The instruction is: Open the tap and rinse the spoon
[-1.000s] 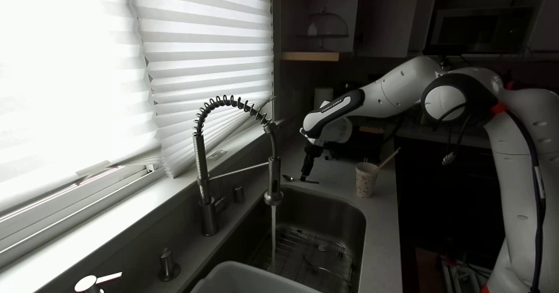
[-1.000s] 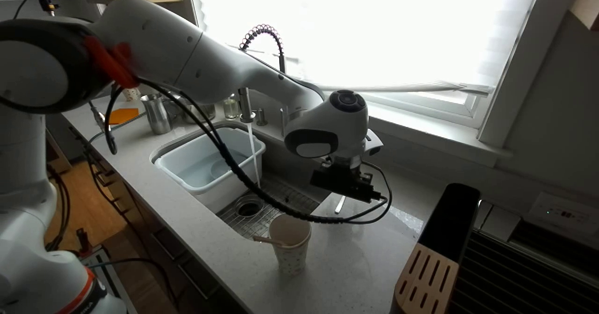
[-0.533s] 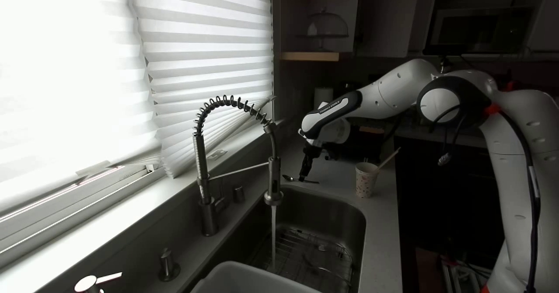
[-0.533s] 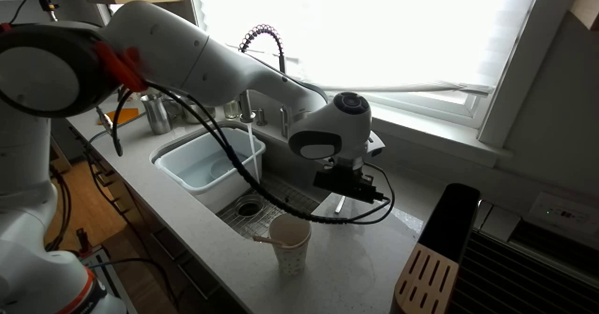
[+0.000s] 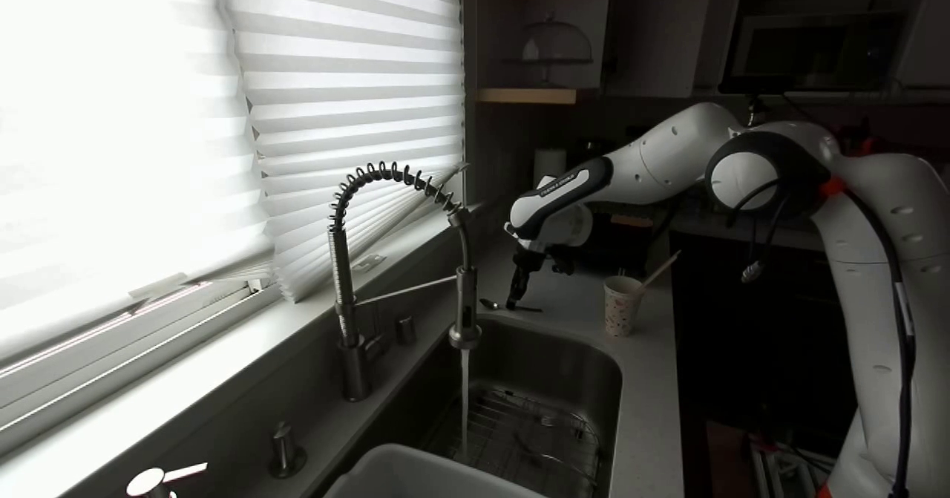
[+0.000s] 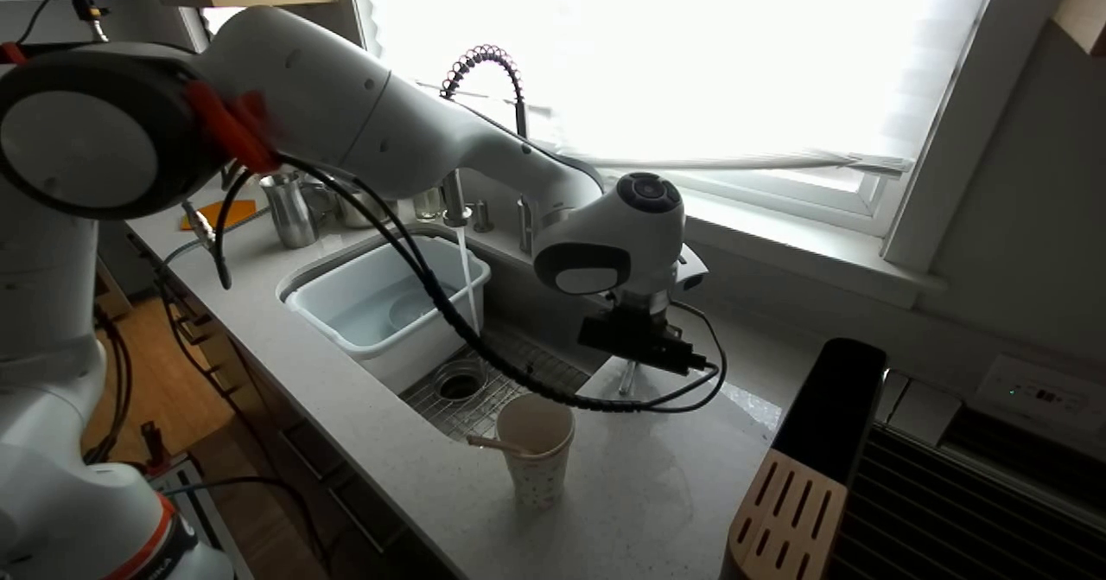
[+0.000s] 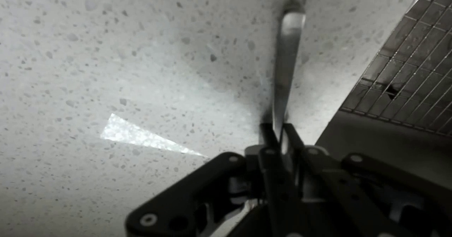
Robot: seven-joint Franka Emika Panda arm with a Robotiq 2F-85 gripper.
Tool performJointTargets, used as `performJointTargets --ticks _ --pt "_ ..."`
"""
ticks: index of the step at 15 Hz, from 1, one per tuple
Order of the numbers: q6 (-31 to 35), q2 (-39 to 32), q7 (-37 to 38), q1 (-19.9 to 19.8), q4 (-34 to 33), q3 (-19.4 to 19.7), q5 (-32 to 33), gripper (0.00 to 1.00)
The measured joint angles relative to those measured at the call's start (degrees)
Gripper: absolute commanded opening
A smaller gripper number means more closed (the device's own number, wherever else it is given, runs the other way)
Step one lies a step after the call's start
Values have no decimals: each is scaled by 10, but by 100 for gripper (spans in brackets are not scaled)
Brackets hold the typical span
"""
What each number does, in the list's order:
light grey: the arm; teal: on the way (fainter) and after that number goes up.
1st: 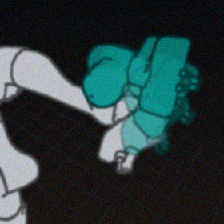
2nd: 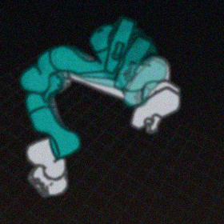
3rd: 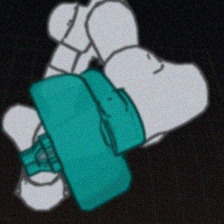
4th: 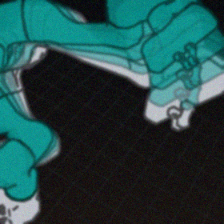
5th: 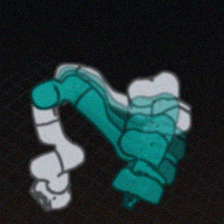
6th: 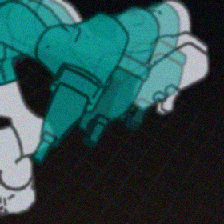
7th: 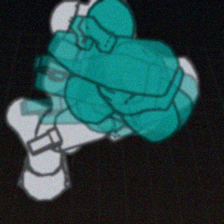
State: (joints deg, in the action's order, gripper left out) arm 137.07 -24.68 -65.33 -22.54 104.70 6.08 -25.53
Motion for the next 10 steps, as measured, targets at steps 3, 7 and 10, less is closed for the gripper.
performJointTargets --ticks 3,7,10 --pt "-2 -1 0 0 -3 0 3 2" --pt "-4 -3 0 0 -7 -1 5 2" --pt "-19 -2 -1 1 -13 -5 19 2"
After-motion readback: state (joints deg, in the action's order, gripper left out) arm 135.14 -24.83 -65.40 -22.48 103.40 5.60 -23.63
